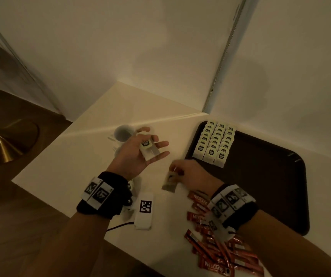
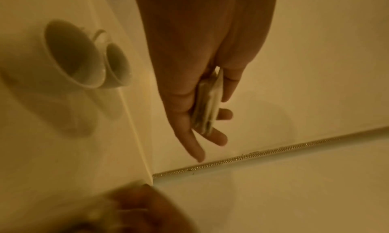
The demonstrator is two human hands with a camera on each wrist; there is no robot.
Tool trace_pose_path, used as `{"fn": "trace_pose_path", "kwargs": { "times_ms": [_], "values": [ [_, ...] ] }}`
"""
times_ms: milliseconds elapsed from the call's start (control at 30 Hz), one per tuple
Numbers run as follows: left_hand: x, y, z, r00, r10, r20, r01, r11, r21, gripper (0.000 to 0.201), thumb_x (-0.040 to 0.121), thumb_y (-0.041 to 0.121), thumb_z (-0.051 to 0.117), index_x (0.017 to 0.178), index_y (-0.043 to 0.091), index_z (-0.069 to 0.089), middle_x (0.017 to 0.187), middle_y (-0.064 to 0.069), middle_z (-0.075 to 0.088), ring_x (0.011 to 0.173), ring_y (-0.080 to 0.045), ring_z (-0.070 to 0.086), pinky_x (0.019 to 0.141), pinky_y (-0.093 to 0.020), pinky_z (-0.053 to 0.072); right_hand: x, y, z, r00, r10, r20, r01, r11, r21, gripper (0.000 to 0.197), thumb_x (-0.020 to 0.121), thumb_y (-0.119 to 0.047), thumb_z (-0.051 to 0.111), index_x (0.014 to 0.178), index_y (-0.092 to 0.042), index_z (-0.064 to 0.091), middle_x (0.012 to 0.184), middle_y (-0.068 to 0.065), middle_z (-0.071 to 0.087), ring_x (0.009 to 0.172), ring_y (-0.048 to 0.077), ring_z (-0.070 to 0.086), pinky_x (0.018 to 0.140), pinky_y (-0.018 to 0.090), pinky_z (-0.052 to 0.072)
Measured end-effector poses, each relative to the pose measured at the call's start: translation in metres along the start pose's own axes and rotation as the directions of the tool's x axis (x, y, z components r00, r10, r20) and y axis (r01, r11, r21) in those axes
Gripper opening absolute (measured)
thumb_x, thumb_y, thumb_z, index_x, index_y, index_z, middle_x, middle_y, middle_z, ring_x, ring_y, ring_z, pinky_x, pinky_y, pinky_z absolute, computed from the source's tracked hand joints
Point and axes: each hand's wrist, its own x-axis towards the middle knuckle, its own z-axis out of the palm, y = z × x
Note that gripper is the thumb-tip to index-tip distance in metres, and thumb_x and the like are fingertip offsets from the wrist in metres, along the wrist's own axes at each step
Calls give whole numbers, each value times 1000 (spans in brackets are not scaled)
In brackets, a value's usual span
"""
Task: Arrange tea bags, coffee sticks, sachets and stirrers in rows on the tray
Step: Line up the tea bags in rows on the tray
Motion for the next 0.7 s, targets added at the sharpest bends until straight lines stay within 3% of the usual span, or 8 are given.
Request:
{"fn": "trace_pose_path", "kwargs": {
  "times_ms": [100,200,367,500,700],
  "values": [
    [5,6,7,997,79,-7,-74,963,258,9,94,27,51,97,26,59,68,6,53,67,-14,57,56,-31,54,-9,-26,-66,982,-53,-181,71,993,93,18,81,-16,71,97,-12,66,88,1,69,76,11,64,70,14,47],
    [4,5,34,986,122,116,-161,885,438,13,83,32,61,90,22,58,71,8,54,67,-12,54,53,-26,51,-22,-54,-127,937,-150,-316,162,987,15,13,81,-17,71,94,-16,71,79,-4,69,67,3,61,65,9,44],
    [1,2,84,919,187,346,-321,865,386,31,80,27,61,110,21,59,94,5,67,79,-14,64,61,-28,55,-42,-92,-190,850,-285,-442,260,958,-118,10,78,-22,74,86,-19,70,71,-17,61,65,-7,56,62,6,41],
    [8,6,114,896,265,355,-371,887,274,28,80,26,60,107,21,58,96,5,69,83,-12,67,55,-24,53,-52,-100,-215,805,-329,-494,278,944,-177,13,79,-21,74,81,-20,61,75,-11,60,71,3,56,61,8,41],
    [14,-1,135,892,199,406,-339,889,308,26,79,24,63,104,18,58,93,1,69,76,-14,65,54,-24,52,-61,-116,-228,809,-326,-489,244,943,-227,9,80,-25,72,85,-18,70,74,-7,65,69,3,58,59,7,41]
  ]
}}
